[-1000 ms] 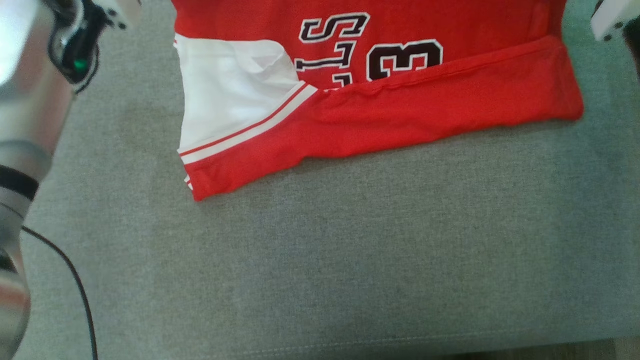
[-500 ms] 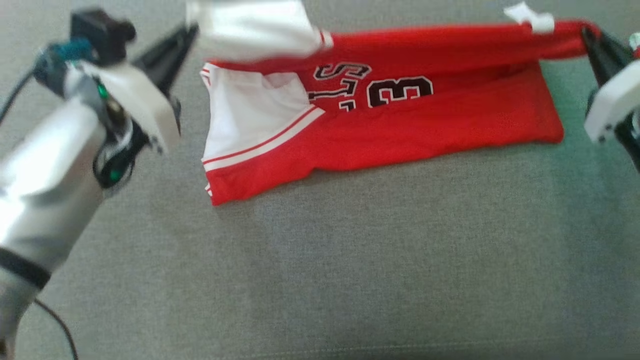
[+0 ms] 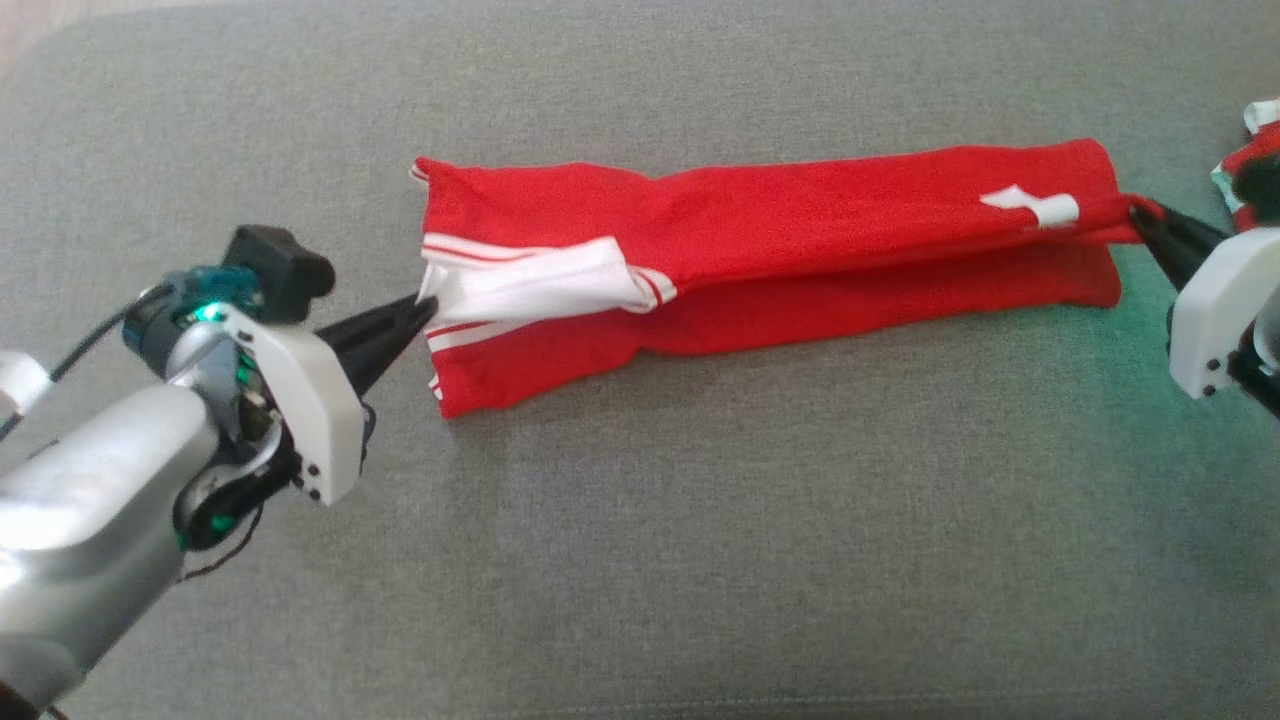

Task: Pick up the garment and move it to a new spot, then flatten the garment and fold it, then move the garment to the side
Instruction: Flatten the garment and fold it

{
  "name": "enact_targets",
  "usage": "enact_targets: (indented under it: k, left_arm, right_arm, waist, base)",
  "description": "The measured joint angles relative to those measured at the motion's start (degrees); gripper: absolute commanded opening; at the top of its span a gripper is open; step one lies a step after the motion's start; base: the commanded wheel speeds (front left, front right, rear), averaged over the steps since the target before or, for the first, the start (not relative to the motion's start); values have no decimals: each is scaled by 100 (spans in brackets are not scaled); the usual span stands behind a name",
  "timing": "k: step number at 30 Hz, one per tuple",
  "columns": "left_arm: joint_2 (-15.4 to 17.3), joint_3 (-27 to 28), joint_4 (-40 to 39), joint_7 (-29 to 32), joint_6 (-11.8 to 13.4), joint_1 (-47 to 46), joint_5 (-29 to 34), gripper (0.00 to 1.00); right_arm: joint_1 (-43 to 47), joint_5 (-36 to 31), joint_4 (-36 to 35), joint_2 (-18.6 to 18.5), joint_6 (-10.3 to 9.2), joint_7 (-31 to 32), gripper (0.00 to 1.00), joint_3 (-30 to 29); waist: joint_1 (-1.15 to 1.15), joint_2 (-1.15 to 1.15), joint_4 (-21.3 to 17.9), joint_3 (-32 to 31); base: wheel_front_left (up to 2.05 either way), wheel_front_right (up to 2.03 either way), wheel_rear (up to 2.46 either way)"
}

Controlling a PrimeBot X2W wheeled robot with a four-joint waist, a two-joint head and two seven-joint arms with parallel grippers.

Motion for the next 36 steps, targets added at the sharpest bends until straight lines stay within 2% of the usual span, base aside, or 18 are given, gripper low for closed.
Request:
enact_targets:
  k: [6, 13, 14, 15, 19, 20, 23, 28, 31, 33, 36]
  left_arm:
    - [18, -89, -110, 14, 187, 18, 74, 0]
    - [-109, -226, 89, 14, 188, 96, 156, 0]
    - [-149, -235, 126, 14, 189, 97, 154, 33]
    - [-188, -236, 168, 13, 191, 97, 154, 100]
    - [-248, -154, 297, -250, 375, 148, 152, 100]
    - [-274, 34, 311, -548, 494, 245, 58, 100]
    - [-309, 321, 298, -954, 683, 373, -130, 100]
    - [-356, 1040, 127, -1384, 1136, 661, -448, 100]
    - [-485, 1697, -130, -1430, 1389, 954, -493, 100]
    - [-719, 2426, -452, -1433, 1524, 1234, -355, 100]
    - [-1201, 3465, -893, -1444, 1595, 1719, 85, 100]
  right_arm:
    - [80, 172, -151, -100, 0, 374, 0, 159]
    - [79, 243, -174, -144, 0, 567, 0, 221]
    - [79, 278, -137, -141, 0, 603, 60, 221]
    - [80, 293, -110, -138, 0, 621, 100, 226]
    - [97, 455, -116, -118, 0, 661, 100, 194]
    - [113, 490, -140, -121, 0, 604, 100, 99]
    - [213, 590, -260, -123, 0, 493, 100, -57]
    - [340, 746, -445, -21, 0, 81, 100, -556]
    - [350, 760, -623, 190, 0, -292, 100, -970]
    - [436, 691, -768, 361, 0, -581, 100, -1234]
    - [676, 565, -847, 702, 0, -977, 100, -1691]
  waist:
    - [0, 0, -39, 82]
    - [0, 0, -99, 153]
    - [0, 0, -104, 152]
    - [0, 0, -108, 144]
    - [0, 0, -131, 58]
    - [0, 0, -146, -8]
    - [0, 0, -174, -124]
    - [0, 0, -233, -333]
    - [0, 0, -265, -444]
    - [0, 0, -282, -503]
    - [0, 0, -295, -567]
  base:
    - [0, 0, 0]
    - [0, 0, 0]
    - [0, 0, 0]
    - [0, 0, 0]
    - [0, 0, 0]
    - [0, 0, 0]
    - [0, 0, 0]
    - [0, 0, 0]
    - [0, 0, 0]
    - [0, 0, 0]
    - [0, 0, 0]
